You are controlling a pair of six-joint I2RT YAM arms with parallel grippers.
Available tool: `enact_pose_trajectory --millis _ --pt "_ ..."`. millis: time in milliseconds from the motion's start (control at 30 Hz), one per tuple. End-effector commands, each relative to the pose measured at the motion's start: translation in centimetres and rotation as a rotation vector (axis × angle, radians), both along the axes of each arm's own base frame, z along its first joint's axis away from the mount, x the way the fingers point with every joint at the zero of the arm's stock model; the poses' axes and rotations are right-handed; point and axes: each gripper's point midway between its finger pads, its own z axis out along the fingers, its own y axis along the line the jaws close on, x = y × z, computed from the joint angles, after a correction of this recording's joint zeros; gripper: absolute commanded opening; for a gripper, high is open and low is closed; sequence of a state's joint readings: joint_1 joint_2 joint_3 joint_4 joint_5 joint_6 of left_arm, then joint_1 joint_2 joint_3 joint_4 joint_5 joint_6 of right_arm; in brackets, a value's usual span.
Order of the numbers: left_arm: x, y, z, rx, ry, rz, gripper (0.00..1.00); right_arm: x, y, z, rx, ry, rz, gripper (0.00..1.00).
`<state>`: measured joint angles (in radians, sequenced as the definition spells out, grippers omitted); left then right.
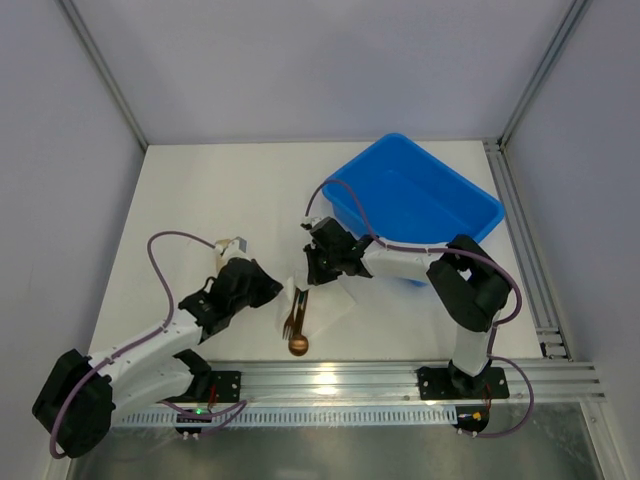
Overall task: Place the utensils on the paper napkin and roll it up
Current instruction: Roll the napkin at the center of the board.
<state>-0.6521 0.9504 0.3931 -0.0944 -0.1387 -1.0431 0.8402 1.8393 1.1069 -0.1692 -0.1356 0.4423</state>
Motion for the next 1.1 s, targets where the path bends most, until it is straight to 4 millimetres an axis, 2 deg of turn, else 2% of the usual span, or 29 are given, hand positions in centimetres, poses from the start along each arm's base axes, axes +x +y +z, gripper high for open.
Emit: enact_pose_trajectory --millis 0,233,567,833,967,1000,1033,1067 --pt "1.4 -1.6 2.6 -0.055 -0.072 -0.001 0.00 1.0 0.7 1.9 0.052 -0.068 0.002 0.04" --pt "1.0 -3.3 2.3 -0.051 -0.061 -0.036 0.00 1.1 1.2 2.0 0.067 -0.064 0.003 0.04" --pt "0.7 -5.7 3.0 -0.071 -0.084 -0.067 0.00 1.2 0.9 1.6 0.061 -0.063 -0.005 0.04" --pt "0.9 -6.3 3.1 -0.070 -0.085 -0.075 0.00 2.0 -1.3 2.8 0.045 -0.100 -0.044 0.04" --pt "1.3 -5.7 3.3 -0.040 -0.103 -0.040 0.00 2.3 -1.9 2.7 0.049 -0.093 -0.053 0.04" --pt "0.8 -4.1 2.3 0.039 -0.065 -0.012 0.00 2.4 -2.0 2.7 0.050 -0.093 -0.052 0.04" --pt "1.1 -2.6 2.2 0.103 -0.067 0.047 0.07 2.3 -1.9 2.7 0.054 -0.093 -0.050 0.04" --pt "1.2 -2.1 2.9 0.132 -0.072 0.059 0.16 2.2 -1.9 2.7 0.060 -0.088 -0.046 0.04"
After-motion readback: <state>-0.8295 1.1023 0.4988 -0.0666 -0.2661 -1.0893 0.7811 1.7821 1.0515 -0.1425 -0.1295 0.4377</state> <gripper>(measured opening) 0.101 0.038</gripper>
